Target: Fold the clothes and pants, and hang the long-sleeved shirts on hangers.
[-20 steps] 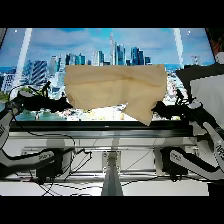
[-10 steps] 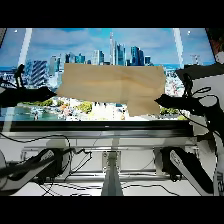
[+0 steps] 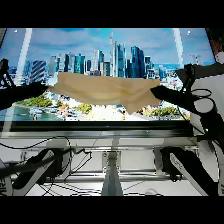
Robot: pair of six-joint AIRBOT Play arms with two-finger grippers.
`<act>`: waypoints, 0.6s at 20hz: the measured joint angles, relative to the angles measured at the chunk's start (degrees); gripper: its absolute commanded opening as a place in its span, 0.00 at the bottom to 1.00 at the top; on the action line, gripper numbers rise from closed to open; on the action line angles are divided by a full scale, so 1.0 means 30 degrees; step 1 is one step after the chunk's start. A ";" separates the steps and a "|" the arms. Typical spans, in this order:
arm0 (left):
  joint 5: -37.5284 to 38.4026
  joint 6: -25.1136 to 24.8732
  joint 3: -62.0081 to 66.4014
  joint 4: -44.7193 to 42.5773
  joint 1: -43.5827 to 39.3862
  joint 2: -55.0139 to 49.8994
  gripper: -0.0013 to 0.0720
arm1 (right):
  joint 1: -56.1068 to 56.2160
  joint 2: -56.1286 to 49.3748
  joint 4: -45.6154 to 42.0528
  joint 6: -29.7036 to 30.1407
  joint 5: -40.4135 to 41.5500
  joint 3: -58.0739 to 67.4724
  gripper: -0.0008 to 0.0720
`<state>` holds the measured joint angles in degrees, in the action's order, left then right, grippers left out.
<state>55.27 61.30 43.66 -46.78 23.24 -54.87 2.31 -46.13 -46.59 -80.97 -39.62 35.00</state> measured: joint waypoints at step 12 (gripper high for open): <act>-0.6200 0.0517 0.3847 0.2637 -0.3169 -0.8480 0.97 | -0.0051 -1.1045 -0.0568 -0.1872 0.4772 0.6805 0.57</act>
<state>36.67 62.85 55.20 -38.87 13.74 -80.31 2.15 -79.26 -48.29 -86.59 -25.30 55.42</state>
